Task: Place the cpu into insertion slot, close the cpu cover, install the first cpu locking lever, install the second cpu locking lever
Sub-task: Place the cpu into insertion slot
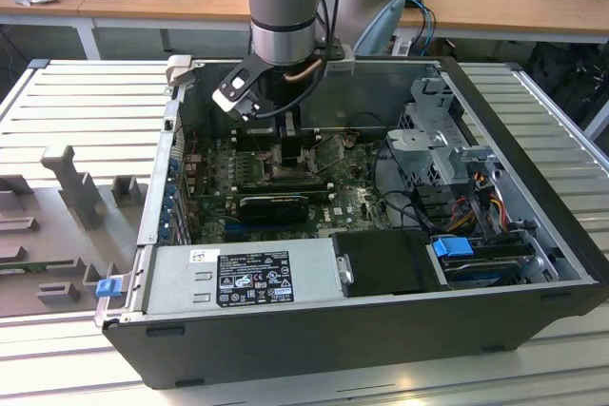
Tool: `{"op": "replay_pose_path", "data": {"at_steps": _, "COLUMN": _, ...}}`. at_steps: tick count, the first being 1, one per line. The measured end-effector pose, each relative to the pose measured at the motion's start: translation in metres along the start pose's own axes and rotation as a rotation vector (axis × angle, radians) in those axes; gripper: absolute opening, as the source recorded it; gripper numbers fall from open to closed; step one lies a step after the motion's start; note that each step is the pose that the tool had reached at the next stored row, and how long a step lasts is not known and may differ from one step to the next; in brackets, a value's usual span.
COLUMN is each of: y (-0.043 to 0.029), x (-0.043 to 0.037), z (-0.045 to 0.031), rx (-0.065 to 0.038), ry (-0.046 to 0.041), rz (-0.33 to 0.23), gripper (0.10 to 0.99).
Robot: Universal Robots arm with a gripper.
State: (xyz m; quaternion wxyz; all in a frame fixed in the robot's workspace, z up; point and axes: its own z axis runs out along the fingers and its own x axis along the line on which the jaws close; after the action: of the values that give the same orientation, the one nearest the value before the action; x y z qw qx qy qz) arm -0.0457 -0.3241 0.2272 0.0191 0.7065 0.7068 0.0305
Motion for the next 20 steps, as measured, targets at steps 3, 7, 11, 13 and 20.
{"op": "replay_pose_path", "data": {"at_steps": 3, "y": -0.0008, "x": -0.0001, "z": 0.0068, "rx": 0.0, "ry": 0.0, "rz": 0.0, "gripper": 0.525}}
{"op": "replay_pose_path", "data": {"at_steps": 7, "y": -0.0015, "x": 0.0009, "z": 0.0157, "rx": 0.0, "ry": -0.0013, "rz": 0.018, "gripper": 0.525}}
{"op": "replay_pose_path", "data": {"at_steps": 11, "y": -0.0013, "x": 0.0046, "z": 0.0205, "rx": 0.0, "ry": -0.0024, "rz": 0.033, "gripper": 0.525}}
{"op": "replay_pose_path", "data": {"at_steps": 13, "y": -0.0012, "x": 0.0061, "z": 0.0233, "rx": 0.0, "ry": -0.0026, "rz": 0.037, "gripper": 0.525}}
{"op": "replay_pose_path", "data": {"at_steps": 20, "y": -0.0015, "x": 0.0064, "z": 0.0257, "rx": 0.0, "ry": -0.0026, "rz": 0.039, "gripper": 0.525}}
